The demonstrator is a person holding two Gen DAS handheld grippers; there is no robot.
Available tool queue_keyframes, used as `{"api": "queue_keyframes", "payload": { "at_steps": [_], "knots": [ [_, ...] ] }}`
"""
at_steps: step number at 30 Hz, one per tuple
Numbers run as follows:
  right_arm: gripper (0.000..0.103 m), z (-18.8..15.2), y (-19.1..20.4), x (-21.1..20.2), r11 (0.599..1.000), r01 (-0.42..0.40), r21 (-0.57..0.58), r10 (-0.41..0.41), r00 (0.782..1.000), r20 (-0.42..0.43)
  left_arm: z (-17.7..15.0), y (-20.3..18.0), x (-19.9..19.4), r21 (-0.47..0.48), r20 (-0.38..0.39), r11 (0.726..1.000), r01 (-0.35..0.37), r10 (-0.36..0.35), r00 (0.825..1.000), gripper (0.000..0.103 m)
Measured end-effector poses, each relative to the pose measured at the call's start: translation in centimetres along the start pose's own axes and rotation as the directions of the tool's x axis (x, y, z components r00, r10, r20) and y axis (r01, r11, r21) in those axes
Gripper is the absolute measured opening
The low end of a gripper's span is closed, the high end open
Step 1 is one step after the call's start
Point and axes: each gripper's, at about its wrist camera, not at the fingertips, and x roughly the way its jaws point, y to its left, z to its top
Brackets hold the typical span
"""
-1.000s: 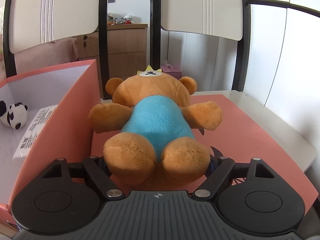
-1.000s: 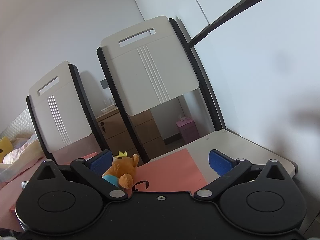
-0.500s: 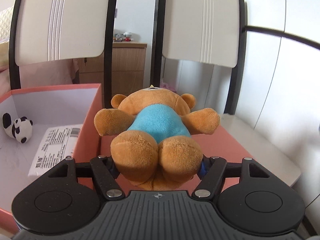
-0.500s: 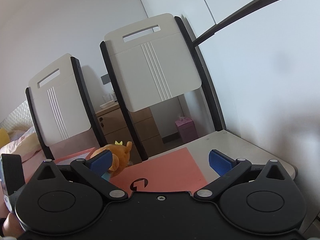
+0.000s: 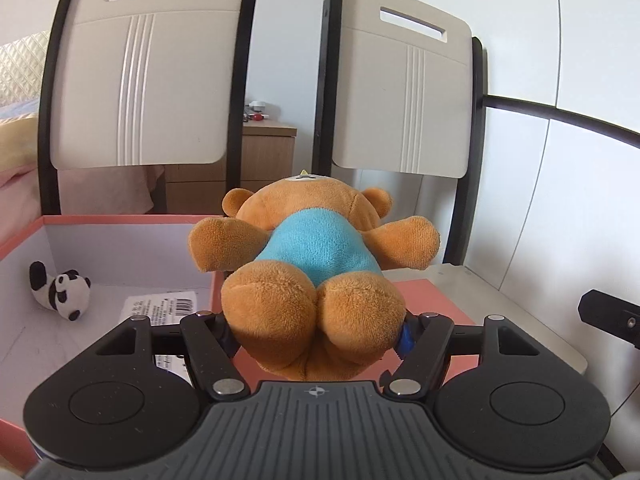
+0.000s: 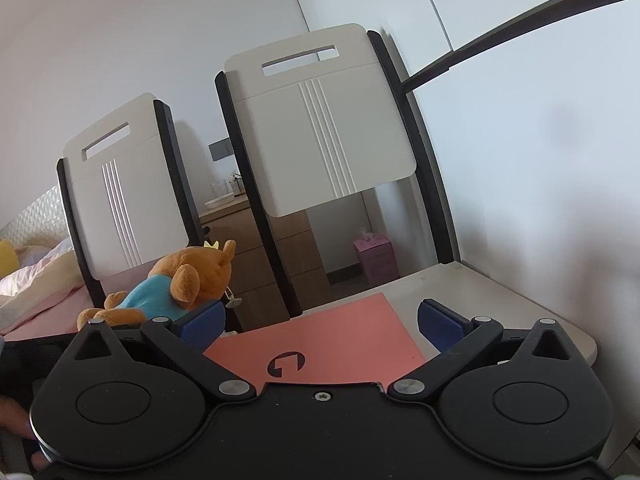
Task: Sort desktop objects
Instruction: 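Lift the teddy bear with the left gripper and carry it over the box, then lower the teddy bear into the box and open the left gripper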
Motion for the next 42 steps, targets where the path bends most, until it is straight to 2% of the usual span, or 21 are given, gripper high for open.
{"api": "queue_keyframes", "payload": {
  "at_steps": [6, 15, 25, 35, 42],
  "knots": [
    [0.102, -0.3, 0.9, 0.3, 1.0, -0.01, -0.022, 0.009, 1.0, -0.015, 0.2, 1.7, -1.2, -0.004, 0.026, 1.0, -0.023, 0.023, 0.999, 0.072],
    [0.102, -0.6, 2.0, 0.5, 0.998, -0.053, -0.02, 0.053, 0.998, -0.029, 0.4, 4.2, -2.6, 0.003, 0.061, 0.994, -0.108, 0.108, 0.992, 0.072],
    [0.102, -1.1, 3.7, 1.4, 0.995, -0.089, -0.037, 0.087, 0.995, -0.057, 0.3, 7.4, -3.3, -0.013, 0.058, 0.987, -0.162, 0.163, 0.985, 0.072],
    [0.102, -1.6, 5.2, 2.6, 0.99, -0.132, -0.043, 0.127, 0.987, -0.096, 0.1, 10.9, -2.2, -0.039, 0.023, 0.966, -0.257, 0.258, 0.966, 0.073],
    [0.102, -2.4, 6.2, 3.6, 0.985, -0.168, -0.046, 0.16, 0.978, -0.136, -0.6, 13.5, -1.8, -0.039, -0.009, 0.941, -0.336, 0.336, 0.942, 0.073]
  ]
}}
